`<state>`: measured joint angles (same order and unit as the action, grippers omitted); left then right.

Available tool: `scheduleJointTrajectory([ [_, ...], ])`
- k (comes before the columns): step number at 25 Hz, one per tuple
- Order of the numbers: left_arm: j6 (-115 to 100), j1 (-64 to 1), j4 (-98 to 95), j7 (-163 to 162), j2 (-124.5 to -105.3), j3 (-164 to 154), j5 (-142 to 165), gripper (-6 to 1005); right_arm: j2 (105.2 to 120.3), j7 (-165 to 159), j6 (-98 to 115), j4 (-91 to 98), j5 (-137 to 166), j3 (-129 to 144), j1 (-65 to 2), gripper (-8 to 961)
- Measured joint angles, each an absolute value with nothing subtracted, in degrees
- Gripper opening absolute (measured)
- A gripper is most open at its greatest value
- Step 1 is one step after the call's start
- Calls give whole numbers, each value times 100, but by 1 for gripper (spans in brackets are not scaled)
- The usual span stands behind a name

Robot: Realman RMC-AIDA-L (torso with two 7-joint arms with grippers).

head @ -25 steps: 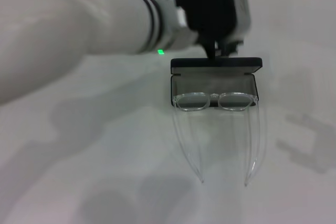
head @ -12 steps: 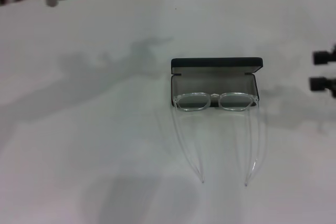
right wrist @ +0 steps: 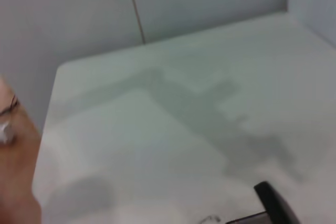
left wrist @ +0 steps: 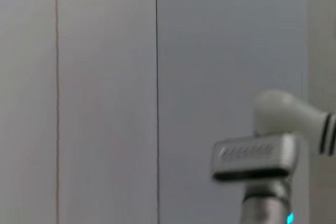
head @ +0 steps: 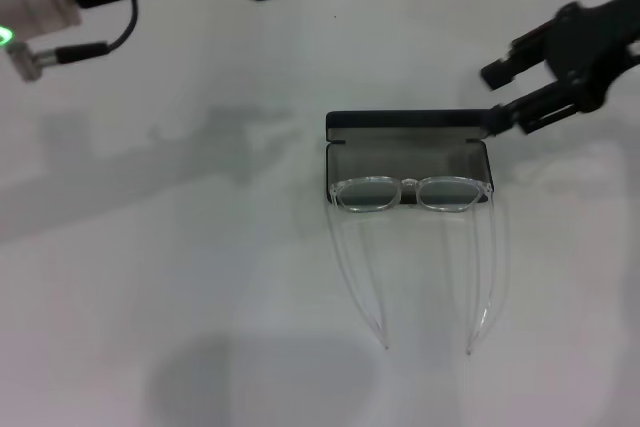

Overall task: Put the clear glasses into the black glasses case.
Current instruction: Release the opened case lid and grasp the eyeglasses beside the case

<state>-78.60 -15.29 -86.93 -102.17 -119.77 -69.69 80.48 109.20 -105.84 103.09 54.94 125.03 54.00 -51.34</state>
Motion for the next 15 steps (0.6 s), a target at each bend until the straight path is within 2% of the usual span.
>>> scheduleJointTrajectory([
  [5, -8700, -1574, -8162, -10099, -11973, -6381, 7763, 266, 11277, -10650, 10141, 5207, 13387, 5745, -5824, 577],
  [9, -9121, -1651, -7643, -9956, -11971, -6087, 7583, 263, 11544, -10736, 9860, 5091, 13819, 6401, -6112, 570],
  [15, -9313, -1608, -7322, -9690, -11970, -6029, 7444, 259, 11604, -11048, 9031, 4943, 13757, 7715, -6189, 560],
])
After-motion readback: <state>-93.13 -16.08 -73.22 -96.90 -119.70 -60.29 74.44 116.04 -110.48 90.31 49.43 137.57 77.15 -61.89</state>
